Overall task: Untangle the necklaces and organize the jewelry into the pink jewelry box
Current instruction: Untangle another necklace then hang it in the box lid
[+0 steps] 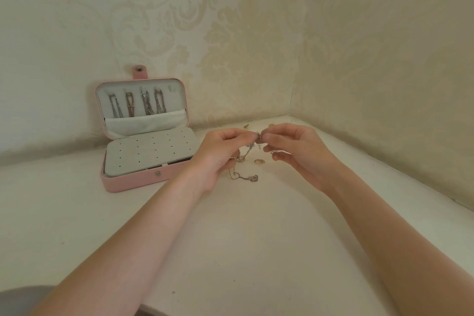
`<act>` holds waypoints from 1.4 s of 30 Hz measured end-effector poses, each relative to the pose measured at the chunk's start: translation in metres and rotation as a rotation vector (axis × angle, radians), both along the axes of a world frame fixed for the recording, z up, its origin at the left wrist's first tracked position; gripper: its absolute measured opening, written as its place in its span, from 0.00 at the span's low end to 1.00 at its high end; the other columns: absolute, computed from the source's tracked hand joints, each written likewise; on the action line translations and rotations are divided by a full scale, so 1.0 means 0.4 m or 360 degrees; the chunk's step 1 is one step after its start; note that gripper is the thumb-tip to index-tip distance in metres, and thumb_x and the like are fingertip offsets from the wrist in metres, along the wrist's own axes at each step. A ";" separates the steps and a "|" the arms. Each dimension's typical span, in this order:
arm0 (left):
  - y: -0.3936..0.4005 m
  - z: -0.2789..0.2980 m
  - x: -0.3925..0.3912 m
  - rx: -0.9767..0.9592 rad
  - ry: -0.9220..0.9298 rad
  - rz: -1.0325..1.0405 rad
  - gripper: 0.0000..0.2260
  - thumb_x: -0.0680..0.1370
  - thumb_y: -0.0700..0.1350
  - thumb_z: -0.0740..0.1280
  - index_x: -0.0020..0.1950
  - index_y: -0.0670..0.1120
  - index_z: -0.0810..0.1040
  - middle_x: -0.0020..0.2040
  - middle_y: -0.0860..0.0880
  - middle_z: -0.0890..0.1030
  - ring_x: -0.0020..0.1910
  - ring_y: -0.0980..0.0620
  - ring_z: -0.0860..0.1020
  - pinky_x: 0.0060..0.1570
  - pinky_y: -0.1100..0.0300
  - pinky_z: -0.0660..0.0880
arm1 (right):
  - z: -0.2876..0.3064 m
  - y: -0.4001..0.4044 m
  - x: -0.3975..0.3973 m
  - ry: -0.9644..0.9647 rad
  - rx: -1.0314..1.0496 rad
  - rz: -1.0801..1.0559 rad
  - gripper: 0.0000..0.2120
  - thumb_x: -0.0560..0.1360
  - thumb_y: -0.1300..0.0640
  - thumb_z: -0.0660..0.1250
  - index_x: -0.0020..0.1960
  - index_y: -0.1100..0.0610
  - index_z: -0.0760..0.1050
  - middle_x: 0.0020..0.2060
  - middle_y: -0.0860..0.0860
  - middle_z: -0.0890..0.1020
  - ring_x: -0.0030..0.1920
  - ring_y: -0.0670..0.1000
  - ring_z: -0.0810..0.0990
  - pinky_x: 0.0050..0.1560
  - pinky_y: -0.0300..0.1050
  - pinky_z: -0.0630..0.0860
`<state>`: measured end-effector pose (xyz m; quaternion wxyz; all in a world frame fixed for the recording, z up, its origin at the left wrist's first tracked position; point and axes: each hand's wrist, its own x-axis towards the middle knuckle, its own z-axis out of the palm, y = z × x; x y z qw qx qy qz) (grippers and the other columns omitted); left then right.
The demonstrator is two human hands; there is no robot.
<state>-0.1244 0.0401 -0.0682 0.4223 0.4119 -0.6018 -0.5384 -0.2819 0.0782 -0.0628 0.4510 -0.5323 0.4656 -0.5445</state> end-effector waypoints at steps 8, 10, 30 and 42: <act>0.002 -0.001 -0.005 -0.0154 -0.0190 -0.0045 0.05 0.75 0.48 0.69 0.45 0.48 0.82 0.23 0.61 0.69 0.23 0.62 0.66 0.25 0.70 0.61 | -0.006 -0.005 -0.007 0.0076 -0.0017 -0.0091 0.03 0.73 0.64 0.69 0.41 0.61 0.80 0.35 0.49 0.79 0.36 0.46 0.73 0.38 0.37 0.71; 0.001 0.000 -0.008 -0.0150 -0.0172 -0.0077 0.07 0.75 0.48 0.68 0.48 0.46 0.82 0.22 0.60 0.68 0.22 0.62 0.66 0.24 0.70 0.61 | -0.004 -0.005 -0.013 -0.0055 0.0008 -0.0052 0.03 0.73 0.63 0.68 0.41 0.62 0.80 0.38 0.51 0.78 0.37 0.46 0.74 0.36 0.36 0.71; 0.014 0.004 -0.005 -0.0158 -0.0287 -0.0128 0.05 0.74 0.49 0.69 0.47 0.51 0.83 0.27 0.62 0.74 0.25 0.64 0.68 0.26 0.71 0.63 | 0.004 -0.004 -0.033 0.0054 0.0148 0.0086 0.08 0.74 0.63 0.67 0.37 0.61 0.79 0.35 0.51 0.79 0.37 0.47 0.75 0.36 0.38 0.72; 0.008 -0.001 -0.010 -0.0023 -0.0398 -0.0232 0.07 0.73 0.50 0.70 0.44 0.48 0.82 0.25 0.58 0.70 0.27 0.59 0.66 0.27 0.67 0.62 | 0.006 0.003 -0.021 0.0380 0.0219 0.0137 0.07 0.74 0.65 0.64 0.38 0.64 0.78 0.36 0.54 0.76 0.35 0.48 0.72 0.34 0.40 0.69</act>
